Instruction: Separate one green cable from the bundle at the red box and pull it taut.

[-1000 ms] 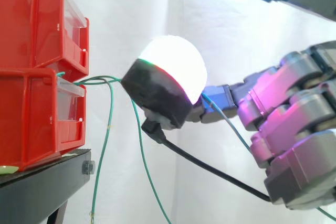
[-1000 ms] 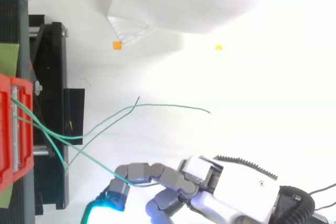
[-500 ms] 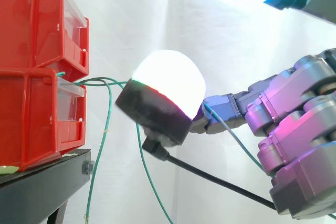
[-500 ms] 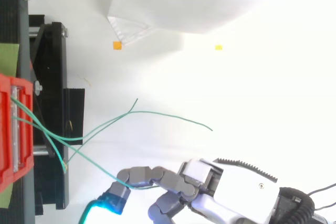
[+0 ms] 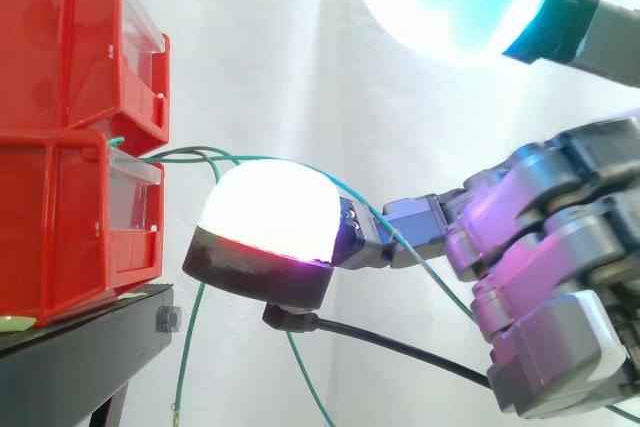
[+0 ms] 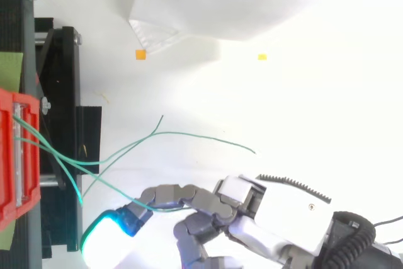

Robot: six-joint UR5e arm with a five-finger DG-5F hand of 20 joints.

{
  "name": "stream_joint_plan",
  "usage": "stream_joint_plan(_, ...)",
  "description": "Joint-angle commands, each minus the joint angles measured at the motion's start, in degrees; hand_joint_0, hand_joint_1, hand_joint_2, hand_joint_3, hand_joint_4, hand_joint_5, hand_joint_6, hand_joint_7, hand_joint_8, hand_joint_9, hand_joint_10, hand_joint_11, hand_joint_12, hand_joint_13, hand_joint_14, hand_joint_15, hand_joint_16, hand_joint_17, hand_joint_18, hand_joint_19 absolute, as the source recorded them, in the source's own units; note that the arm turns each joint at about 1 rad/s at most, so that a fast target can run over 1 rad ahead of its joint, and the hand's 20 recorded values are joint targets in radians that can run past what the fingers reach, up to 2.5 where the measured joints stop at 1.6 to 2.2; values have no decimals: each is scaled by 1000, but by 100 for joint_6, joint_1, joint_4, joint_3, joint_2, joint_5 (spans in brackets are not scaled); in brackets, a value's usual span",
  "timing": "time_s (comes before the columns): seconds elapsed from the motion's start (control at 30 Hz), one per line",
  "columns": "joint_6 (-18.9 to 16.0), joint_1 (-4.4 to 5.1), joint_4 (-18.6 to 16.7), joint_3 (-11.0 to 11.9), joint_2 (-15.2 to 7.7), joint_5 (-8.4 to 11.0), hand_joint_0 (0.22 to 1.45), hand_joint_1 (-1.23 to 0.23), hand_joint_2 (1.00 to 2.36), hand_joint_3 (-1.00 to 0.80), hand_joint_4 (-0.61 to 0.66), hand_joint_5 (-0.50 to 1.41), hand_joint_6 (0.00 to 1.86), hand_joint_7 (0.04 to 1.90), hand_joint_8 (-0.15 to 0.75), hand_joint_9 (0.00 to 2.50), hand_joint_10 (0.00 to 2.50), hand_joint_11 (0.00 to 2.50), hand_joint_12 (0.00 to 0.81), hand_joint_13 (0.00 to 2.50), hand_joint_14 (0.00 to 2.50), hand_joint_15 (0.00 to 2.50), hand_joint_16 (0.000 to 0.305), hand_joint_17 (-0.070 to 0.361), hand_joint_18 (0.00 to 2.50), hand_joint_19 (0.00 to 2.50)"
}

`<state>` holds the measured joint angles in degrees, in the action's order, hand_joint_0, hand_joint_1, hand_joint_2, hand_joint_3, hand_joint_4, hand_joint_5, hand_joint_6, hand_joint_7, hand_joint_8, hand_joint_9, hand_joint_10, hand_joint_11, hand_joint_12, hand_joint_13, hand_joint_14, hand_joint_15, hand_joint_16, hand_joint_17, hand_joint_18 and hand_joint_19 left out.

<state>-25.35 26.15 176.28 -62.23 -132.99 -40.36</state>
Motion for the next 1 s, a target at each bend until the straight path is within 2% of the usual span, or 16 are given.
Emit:
stream_joint_plan(0.0,-66,-22,3,0,2,-16,585,-1118,1000,-500,289,-76,504,941,322,731,2500,1321,347,706,2432,1057,49,110,932,1296)
stream_joint_plan(0.07,-66,-22,3,-9,2,-16,635,-1145,1000,-500,302,-49,504,1158,305,744,2500,1323,338,697,2500,1071,47,105,945,1328)
stream_joint_plan(0.1,-66,-22,3,-9,2,-16,671,-1146,1004,-444,289,-29,503,1333,280,805,2500,1392,332,718,2500,1069,46,104,988,1338)
stream_joint_plan(0.13,-66,-22,3,0,-7,-16,671,-1151,1014,-313,282,-14,503,1405,245,857,2500,1389,325,762,2500,1087,46,102,1051,1364)
stream_joint_plan(0.23,-66,-31,3,0,2,-16,633,-1163,1024,-170,274,-7,502,1465,218,904,2500,1439,319,799,2500,1110,46,103,1088,1364)
stream_joint_plan(0.37,-66,-66,3,-9,2,-16,632,-1160,1025,-142,255,-4,501,1490,218,911,2500,1503,326,809,2500,1116,47,105,1101,1365)
stream_joint_plan(0.5,-66,-75,12,-9,2,-16,625,-1121,1020,-200,269,-12,502,1458,251,868,2500,1525,333,785,2500,1142,48,108,1088,1362)
stream_joint_plan(0.53,-66,-75,12,-9,2,-16,606,-1117,1013,-314,287,-34,503,1355,278,837,2500,1512,338,760,2500,1139,49,111,1076,1373)
stream_joint_plan(0.67,-49,-66,12,-18,2,-16,571,-1113,1000,-500,274,-36,503,1377,286,821,2500,1446,342,739,2500,1082,50,112,1070,1362)
stream_joint_plan(0.73,-40,-75,12,-18,2,-16,540,-1106,1000,-500,251,-17,500,1505,270,857,2500,1452,346,767,2500,1065,51,114,1095,1371)
stream_joint_plan(0.9,-22,-66,20,-18,2,-16,513,-1077,1000,-500,249,-16,527,1452,261,894,2500,1405,351,797,2500,1045,51,116,1131,1368)
stream_joint_plan(0.97,-22,-75,20,-26,-7,-16,481,-1001,1000,-500,262,-10,502,1420,270,932,2500,1347,362,828,2500,1016,54,122,1160,1366)
